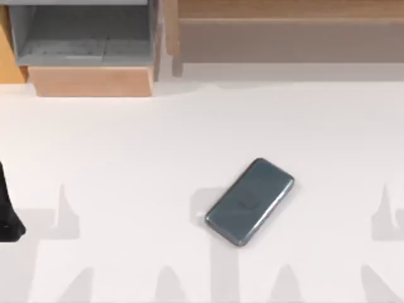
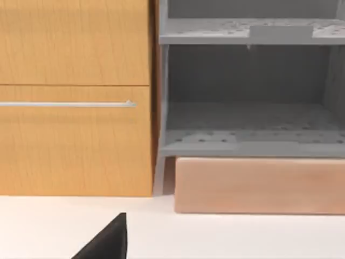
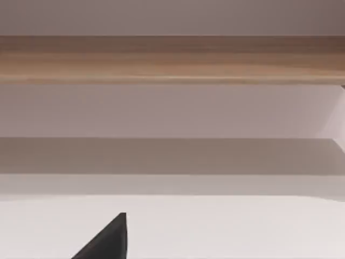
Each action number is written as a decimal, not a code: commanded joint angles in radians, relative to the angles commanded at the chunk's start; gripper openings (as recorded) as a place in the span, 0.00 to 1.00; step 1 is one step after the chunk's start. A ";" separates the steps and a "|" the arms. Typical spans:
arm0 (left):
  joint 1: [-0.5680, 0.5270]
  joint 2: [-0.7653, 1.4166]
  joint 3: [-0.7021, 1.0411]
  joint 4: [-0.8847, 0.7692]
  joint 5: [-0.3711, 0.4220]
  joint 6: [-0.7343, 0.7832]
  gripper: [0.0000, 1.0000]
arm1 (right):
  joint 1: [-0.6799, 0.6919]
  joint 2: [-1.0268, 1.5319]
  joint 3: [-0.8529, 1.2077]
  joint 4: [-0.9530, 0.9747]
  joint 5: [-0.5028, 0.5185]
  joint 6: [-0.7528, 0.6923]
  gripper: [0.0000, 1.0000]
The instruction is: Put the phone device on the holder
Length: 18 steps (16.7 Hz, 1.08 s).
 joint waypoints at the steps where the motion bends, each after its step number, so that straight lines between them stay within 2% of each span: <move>1: 0.000 0.000 0.000 0.000 0.000 0.000 1.00 | 0.000 0.000 0.000 0.000 0.000 0.000 1.00; 5: 0.000 0.000 0.000 0.000 0.000 0.000 1.00 | 0.019 0.054 0.033 -0.045 -0.017 0.029 1.00; 8: 0.000 0.000 0.000 0.000 0.000 0.000 1.00 | 0.046 0.202 0.139 -0.153 -0.035 0.120 1.00; 18: 0.000 0.000 0.000 0.000 0.000 0.000 1.00 | 0.115 1.136 0.816 -0.527 -0.028 0.656 1.00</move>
